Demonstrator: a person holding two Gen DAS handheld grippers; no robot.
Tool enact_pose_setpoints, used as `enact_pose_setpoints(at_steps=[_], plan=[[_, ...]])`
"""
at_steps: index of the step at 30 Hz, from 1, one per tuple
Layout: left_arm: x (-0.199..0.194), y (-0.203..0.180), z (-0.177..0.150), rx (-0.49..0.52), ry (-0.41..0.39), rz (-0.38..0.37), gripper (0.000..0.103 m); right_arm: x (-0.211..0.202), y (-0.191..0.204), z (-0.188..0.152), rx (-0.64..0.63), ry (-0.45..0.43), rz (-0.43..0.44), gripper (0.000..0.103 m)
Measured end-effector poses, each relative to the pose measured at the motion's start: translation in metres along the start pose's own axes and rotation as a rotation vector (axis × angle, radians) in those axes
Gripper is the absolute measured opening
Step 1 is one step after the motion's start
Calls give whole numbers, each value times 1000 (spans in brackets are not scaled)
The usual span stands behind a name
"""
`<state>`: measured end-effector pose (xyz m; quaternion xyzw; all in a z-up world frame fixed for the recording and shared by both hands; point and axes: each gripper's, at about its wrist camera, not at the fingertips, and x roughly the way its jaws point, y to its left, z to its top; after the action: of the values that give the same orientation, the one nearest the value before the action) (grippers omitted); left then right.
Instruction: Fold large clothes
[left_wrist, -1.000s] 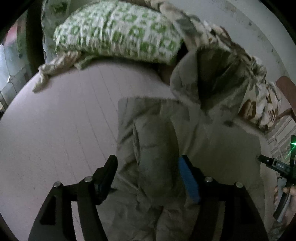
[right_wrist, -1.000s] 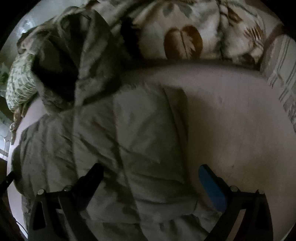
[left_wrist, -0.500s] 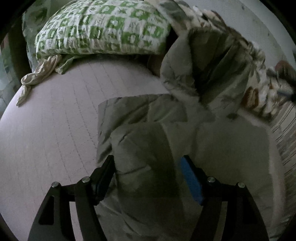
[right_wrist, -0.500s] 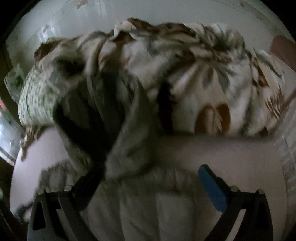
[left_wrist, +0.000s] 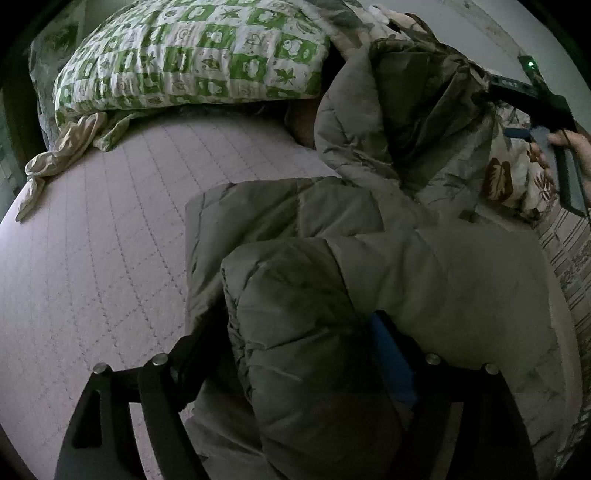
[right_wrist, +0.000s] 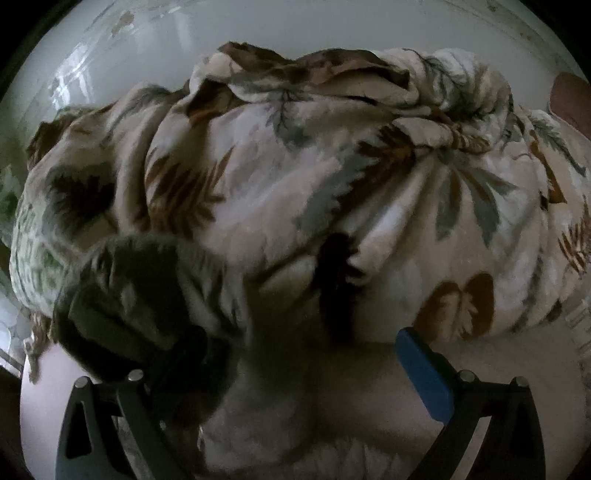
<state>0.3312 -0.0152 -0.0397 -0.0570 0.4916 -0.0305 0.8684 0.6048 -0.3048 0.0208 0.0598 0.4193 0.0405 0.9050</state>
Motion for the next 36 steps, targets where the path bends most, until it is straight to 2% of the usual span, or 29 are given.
enact_pose_setpoints(at_steps=[5, 6, 7, 8, 9, 10, 12, 14, 19, 22, 26, 29, 36], plan=[[1, 2, 2, -10, 27, -8, 82, 4, 19, 4, -75, -49, -22, 103], [0, 2, 2, -11, 30, -9, 82, 2, 22, 3, -85, -59, -23, 100], [0, 3, 2, -12, 32, -10, 82, 0, 24, 1, -92, -62, -19, 84], [-1, 3, 2, -14, 34, -9, 82, -2, 25, 1, -95, -59, -12, 64], [-2, 3, 2, -17, 38, -8, 82, -6, 26, -1, -99, -51, -9, 54], [-3, 4, 2, -20, 42, -7, 82, -12, 29, -4, -108, -52, -17, 36], [-5, 4, 2, -28, 52, -6, 82, -26, 34, -9, -144, -66, -14, 33], [-10, 5, 2, -43, 65, -6, 82, -43, 44, -16, -206, -79, -3, 24], [-23, 6, -1, -73, 89, 2, 82, -81, 63, -33, -329, -99, -15, 18], [-32, 10, -6, -87, 99, -2, 82, -94, 64, -38, -330, -90, -3, 11], [-38, 16, -10, -103, 111, -11, 82, -101, 52, -41, -270, -82, 6, 12], [-37, 18, -11, -110, 110, -18, 82, -96, 41, -39, -224, -68, -10, 13], [-27, 21, -2, -126, 75, -31, 82, -44, 25, -37, -198, 1, -117, 19]])
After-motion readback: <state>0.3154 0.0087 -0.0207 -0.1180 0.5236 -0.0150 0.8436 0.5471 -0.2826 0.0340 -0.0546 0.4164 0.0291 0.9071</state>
